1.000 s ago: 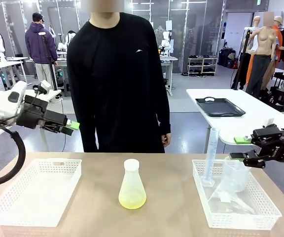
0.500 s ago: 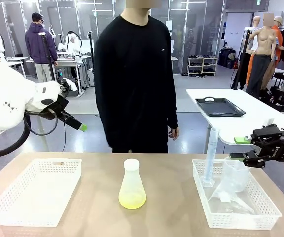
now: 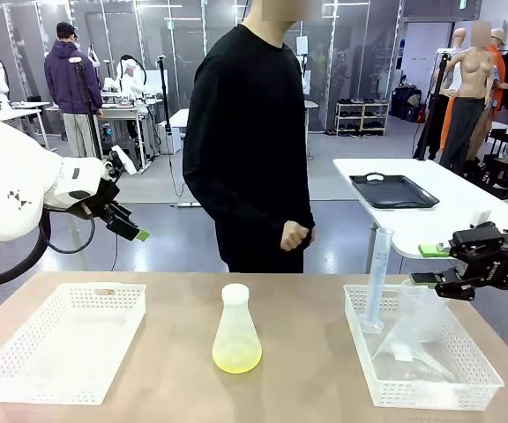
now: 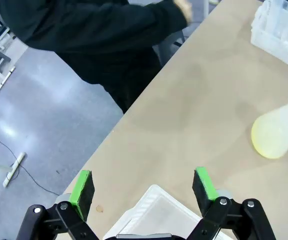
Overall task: Prepare the solutions needed for the experiment.
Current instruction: When the human places the Big flask in the center of the table, pick up the Big flask and place it in the left Organizing basket.
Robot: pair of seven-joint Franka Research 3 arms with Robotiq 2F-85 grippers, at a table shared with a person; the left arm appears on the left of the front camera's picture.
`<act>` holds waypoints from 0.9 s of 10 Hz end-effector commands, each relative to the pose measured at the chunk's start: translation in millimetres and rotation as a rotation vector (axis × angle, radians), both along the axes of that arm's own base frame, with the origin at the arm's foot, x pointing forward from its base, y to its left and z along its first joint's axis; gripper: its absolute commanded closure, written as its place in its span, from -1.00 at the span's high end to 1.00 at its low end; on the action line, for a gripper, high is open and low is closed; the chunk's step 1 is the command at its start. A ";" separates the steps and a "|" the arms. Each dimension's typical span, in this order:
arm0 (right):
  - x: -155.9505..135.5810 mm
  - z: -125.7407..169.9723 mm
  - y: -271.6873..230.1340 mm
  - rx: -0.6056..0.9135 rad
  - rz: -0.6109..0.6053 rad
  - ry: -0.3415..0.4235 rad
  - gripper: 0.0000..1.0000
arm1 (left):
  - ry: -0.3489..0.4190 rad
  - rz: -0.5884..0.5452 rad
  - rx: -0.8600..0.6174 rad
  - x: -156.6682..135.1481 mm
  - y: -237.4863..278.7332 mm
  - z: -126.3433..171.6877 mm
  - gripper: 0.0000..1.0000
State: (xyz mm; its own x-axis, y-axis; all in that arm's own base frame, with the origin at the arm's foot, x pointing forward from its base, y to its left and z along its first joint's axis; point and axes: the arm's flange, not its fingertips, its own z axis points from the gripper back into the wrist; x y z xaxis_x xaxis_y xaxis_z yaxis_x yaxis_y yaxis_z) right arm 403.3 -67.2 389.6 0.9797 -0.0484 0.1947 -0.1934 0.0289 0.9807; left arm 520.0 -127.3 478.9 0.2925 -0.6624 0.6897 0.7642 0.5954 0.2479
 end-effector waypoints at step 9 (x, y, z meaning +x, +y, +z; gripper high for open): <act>0.4 1.4 0.0 0.006 0.004 -0.005 0.28 | -0.257 -0.163 0.339 22.2 14.0 -26.7 1.00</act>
State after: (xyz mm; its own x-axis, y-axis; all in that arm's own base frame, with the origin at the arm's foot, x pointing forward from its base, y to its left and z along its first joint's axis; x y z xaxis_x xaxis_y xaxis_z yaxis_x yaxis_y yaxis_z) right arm 403.1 -67.5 389.5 0.9797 -0.0487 0.1943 -0.1931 0.0280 0.9808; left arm 533.4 -110.7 463.6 0.0100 -0.8698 0.4933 0.7550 0.3300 0.5666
